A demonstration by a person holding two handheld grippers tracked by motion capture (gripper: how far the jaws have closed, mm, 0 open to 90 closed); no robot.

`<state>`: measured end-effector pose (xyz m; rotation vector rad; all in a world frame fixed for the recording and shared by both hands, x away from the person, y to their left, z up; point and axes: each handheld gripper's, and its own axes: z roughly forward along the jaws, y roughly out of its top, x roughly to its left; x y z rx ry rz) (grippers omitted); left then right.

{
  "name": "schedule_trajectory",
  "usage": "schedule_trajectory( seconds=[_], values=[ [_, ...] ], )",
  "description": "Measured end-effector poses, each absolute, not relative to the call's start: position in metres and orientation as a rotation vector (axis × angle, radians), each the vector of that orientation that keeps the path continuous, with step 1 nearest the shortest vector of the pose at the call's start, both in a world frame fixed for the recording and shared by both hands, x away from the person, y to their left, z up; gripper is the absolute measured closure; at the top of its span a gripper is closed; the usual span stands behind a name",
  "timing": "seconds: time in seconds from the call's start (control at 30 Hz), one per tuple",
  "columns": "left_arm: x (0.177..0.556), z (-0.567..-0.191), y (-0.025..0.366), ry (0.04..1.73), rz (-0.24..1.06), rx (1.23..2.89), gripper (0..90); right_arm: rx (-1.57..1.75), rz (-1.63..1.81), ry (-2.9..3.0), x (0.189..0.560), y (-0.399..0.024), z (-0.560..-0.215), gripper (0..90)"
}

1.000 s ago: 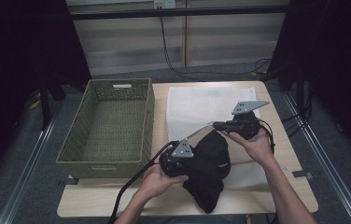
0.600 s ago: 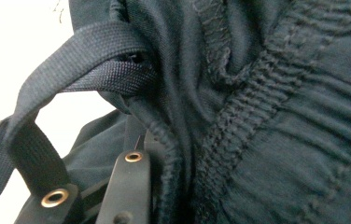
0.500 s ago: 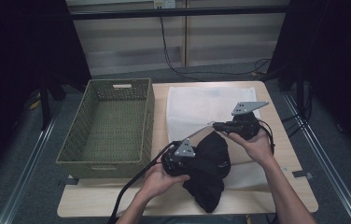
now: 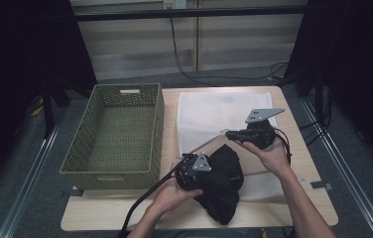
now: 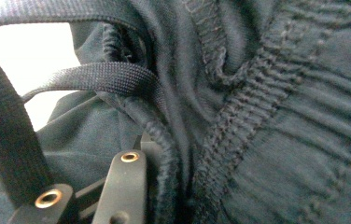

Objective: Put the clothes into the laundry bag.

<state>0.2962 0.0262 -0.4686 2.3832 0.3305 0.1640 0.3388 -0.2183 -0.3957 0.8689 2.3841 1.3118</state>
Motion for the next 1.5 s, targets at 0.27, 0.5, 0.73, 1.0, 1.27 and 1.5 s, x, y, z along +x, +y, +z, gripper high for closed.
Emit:
schedule_trajectory(
  seconds=[0.27,0.5,0.73,1.0,1.27,1.5],
  values=[
    [0.307,-0.448,0.018,0.384,0.184,2.381,66.3,0.87,1.31,2.387,0.339,-0.219,-0.396,90.0],
    [0.317,-0.435,0.013,0.401,0.189,2.319,66.3,0.868,1.315,2.382,0.338,-0.22,-0.395,90.0],
    [0.332,-0.45,0.002,0.468,0.233,2.369,66.3,0.87,1.313,2.385,0.337,-0.22,-0.396,90.0],
    [0.333,-0.46,-0.001,0.514,0.283,2.368,65.9,0.869,1.304,2.396,0.338,-0.22,-0.398,90.0],
    [0.334,-0.475,0.002,0.561,0.243,2.361,56.7,0.863,1.301,2.403,0.337,-0.218,-0.399,90.0],
    [0.329,-0.467,0.005,0.545,0.204,2.331,35.3,0.865,1.304,2.404,0.338,-0.219,-0.4,90.0]
  ],
)
